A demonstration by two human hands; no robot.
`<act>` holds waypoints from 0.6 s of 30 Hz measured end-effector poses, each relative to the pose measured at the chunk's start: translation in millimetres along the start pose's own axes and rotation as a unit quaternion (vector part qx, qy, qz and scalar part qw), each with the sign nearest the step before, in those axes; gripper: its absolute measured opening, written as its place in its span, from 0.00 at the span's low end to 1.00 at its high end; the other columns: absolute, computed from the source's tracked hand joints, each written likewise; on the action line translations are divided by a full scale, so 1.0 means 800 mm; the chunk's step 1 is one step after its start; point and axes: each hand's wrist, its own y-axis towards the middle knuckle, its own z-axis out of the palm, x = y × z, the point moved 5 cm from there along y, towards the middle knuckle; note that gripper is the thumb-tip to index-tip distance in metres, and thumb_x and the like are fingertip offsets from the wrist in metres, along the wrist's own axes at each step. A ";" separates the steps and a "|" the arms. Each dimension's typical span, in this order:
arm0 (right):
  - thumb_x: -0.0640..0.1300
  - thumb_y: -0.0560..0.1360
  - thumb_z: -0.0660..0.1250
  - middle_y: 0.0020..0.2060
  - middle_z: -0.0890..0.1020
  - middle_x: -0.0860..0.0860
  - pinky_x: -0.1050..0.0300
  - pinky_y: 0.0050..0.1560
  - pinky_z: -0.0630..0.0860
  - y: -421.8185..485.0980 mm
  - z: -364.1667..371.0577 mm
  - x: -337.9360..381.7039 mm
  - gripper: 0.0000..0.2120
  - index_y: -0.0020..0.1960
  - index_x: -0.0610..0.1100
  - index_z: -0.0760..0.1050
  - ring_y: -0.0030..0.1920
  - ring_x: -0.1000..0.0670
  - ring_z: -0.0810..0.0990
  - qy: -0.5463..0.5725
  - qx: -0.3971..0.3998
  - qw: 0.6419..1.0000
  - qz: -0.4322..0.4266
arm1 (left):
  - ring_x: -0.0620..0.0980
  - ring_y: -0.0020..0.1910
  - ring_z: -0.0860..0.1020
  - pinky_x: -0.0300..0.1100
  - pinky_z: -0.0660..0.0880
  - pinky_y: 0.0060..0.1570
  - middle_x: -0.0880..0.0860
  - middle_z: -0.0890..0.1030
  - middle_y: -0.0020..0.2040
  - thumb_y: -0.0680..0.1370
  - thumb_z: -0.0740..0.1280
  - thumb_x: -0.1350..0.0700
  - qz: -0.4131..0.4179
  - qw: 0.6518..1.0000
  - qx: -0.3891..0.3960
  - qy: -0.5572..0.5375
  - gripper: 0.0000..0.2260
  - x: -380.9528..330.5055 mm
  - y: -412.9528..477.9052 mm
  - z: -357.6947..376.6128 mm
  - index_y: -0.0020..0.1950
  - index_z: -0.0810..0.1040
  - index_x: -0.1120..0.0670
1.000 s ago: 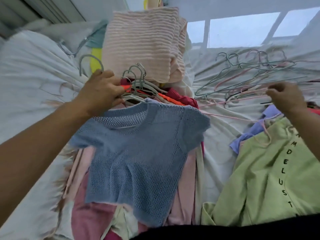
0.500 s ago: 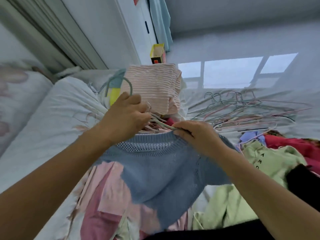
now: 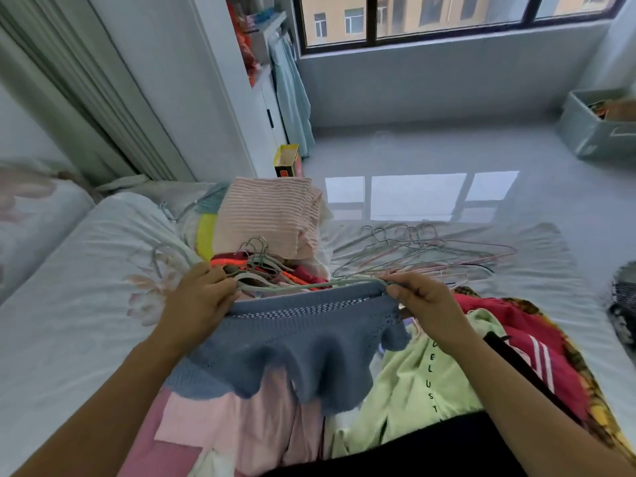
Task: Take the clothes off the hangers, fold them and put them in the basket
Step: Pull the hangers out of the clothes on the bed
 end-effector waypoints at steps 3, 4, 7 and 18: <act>0.55 0.63 0.76 0.36 0.83 0.55 0.64 0.34 0.77 -0.020 -0.002 -0.006 0.09 0.39 0.51 0.84 0.36 0.57 0.81 0.156 -0.036 0.985 0.056 | 0.47 0.38 0.63 0.42 0.61 0.39 0.52 0.73 0.32 0.75 0.58 0.53 -0.021 0.999 -0.010 -0.023 0.13 -0.003 -0.004 -0.007 0.33 0.72 0.56; 0.59 0.56 0.78 0.36 0.84 0.54 0.63 0.34 0.78 -0.026 -0.002 -0.011 0.17 0.39 0.51 0.84 0.37 0.56 0.81 0.181 -0.043 0.980 0.069 | 0.48 0.38 0.63 0.42 0.61 0.40 0.52 0.73 0.32 0.75 0.58 0.53 -0.022 0.999 -0.015 -0.025 0.13 -0.003 -0.003 -0.009 0.32 0.72 0.56; 0.48 0.69 0.72 0.33 0.83 0.53 0.59 0.38 0.76 -0.036 0.003 -0.015 0.05 0.37 0.47 0.83 0.37 0.52 0.79 0.197 -0.086 0.971 0.109 | 0.49 0.38 0.64 0.43 0.64 0.40 0.54 0.74 0.33 0.75 0.58 0.52 -0.030 0.999 -0.023 -0.019 0.14 -0.010 0.010 -0.015 0.34 0.75 0.58; 0.35 0.79 0.58 0.40 0.78 0.54 0.71 0.42 0.70 -0.046 -0.028 0.034 0.13 0.44 0.51 0.75 0.37 0.65 0.74 -0.042 -0.094 0.994 -0.022 | 0.49 0.37 0.63 0.44 0.69 0.33 0.54 0.74 0.32 0.73 0.58 0.54 0.046 0.999 -0.006 0.001 0.08 -0.043 0.033 -0.014 0.36 0.71 0.55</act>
